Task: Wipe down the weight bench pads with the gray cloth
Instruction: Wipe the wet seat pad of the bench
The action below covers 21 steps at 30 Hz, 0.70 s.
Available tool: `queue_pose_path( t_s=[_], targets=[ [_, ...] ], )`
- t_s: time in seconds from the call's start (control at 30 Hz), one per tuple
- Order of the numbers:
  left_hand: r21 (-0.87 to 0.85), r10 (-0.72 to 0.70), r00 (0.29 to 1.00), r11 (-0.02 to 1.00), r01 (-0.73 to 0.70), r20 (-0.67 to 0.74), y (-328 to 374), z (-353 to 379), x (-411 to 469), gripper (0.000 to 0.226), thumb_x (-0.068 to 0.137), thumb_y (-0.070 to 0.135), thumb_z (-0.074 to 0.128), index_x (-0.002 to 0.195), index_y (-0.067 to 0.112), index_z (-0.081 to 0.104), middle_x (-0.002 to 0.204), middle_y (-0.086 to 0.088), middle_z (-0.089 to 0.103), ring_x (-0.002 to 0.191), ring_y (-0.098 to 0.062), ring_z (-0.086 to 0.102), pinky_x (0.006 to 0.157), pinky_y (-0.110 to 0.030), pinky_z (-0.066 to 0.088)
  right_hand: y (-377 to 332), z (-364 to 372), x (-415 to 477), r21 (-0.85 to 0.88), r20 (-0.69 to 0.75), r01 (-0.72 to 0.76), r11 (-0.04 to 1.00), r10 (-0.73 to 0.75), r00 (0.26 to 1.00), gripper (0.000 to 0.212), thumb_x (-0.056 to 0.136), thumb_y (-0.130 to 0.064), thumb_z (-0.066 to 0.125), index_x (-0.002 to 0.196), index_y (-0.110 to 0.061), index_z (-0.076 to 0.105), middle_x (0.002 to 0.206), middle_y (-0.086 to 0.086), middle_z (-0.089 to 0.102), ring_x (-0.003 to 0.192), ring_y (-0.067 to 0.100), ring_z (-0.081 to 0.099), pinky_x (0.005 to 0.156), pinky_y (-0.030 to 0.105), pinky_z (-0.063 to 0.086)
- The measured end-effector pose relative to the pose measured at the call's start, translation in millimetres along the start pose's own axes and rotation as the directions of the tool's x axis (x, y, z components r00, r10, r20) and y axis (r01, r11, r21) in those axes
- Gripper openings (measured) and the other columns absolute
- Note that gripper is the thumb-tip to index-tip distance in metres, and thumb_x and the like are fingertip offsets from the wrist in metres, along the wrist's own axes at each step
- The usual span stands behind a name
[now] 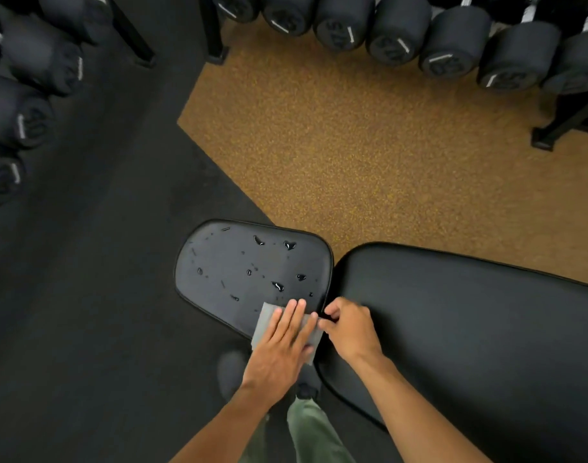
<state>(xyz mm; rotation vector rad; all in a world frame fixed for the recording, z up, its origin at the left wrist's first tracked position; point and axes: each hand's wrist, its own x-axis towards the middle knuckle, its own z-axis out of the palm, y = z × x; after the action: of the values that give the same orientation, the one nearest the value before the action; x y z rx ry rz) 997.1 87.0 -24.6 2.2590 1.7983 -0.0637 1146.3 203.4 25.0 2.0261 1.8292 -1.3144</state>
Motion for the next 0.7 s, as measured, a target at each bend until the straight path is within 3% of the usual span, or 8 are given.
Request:
queue_pose_path(
  t_s=[0.17, 0.37, 0.5, 0.6, 0.7],
  targets=[
    [-0.014, 0.054, 0.999, 0.998, -0.054, 0.004, -2.3, 2.6, 35.0, 0.067, 0.111, 0.040, 0.034, 0.167, 0.014, 0.007, 0.174, -0.019, 0.001, 0.161, -0.035, 0.004, 0.128, -0.053, 0.013, 9.4, -7.0, 7.9, 0.038, -0.208, 0.034, 0.999, -0.025, 0.978, 0.018, 0.091, -0.030, 0.071, 0.106, -0.021, 0.069, 0.107, -0.002, 0.068, 0.094, 0.016, 0.069, 0.089, 0.029, 0.054],
    [-0.077, 0.051, 0.999, 0.996, -0.052, -0.012, -4.9, -12.2, 103.5, 0.067, 0.108, 0.040, 0.033, 0.167, 0.016, 0.010, 0.173, -0.020, -0.003, 0.161, -0.035, -0.006, 0.129, -0.055, 0.011, 2.2, -11.7, 23.2, 0.152, -0.296, 0.046, 0.987, 0.000, 0.955, 0.022, 0.096, -0.033, 0.064, 0.115, -0.021, 0.064, 0.112, -0.003, 0.068, 0.090, 0.016, 0.069, 0.087, 0.039, 0.057],
    [-0.062, 0.031, 1.000, 0.998, -0.031, -0.002, -17.7, -19.1, 144.5, 0.066, 0.108, 0.045, 0.030, 0.167, 0.019, 0.014, 0.173, -0.020, -0.006, 0.161, -0.035, -0.008, 0.129, -0.057, 0.008, -3.3, -15.0, 33.4, 0.188, -0.322, 0.032, 0.982, 0.030, 0.946, 0.035, 0.097, -0.034, 0.062, 0.128, -0.018, 0.060, 0.120, -0.002, 0.066, 0.092, 0.013, 0.068, 0.089, 0.037, 0.057],
    [-0.060, 0.027, 1.000, 0.998, -0.027, -0.013, -31.1, -22.9, 166.4, 0.061, 0.109, 0.046, 0.029, 0.165, 0.021, 0.026, 0.174, -0.019, 0.003, 0.162, -0.035, -0.001, 0.128, -0.057, 0.009, -8.1, -15.3, 37.7, 0.207, -0.336, 0.030, 0.978, 0.042, 0.941, 0.037, 0.098, -0.033, 0.062, 0.131, -0.016, 0.059, 0.121, -0.001, 0.066, 0.088, 0.009, 0.067, 0.086, 0.030, 0.055],
    [-0.083, -0.062, 0.995, 0.995, 0.055, -0.079, -46.9, -28.7, 180.7, 0.053, 0.110, 0.044, 0.032, 0.154, 0.018, 0.048, 0.167, -0.018, 0.032, 0.157, -0.036, 0.024, 0.127, -0.057, 0.014, -13.1, -13.7, 38.4, 0.205, -0.330, 0.023, 0.978, 0.047, 0.943, 0.038, 0.098, -0.032, 0.063, 0.132, -0.016, 0.058, 0.122, 0.000, 0.065, 0.092, 0.011, 0.067, 0.088, 0.033, 0.056]
  ],
)
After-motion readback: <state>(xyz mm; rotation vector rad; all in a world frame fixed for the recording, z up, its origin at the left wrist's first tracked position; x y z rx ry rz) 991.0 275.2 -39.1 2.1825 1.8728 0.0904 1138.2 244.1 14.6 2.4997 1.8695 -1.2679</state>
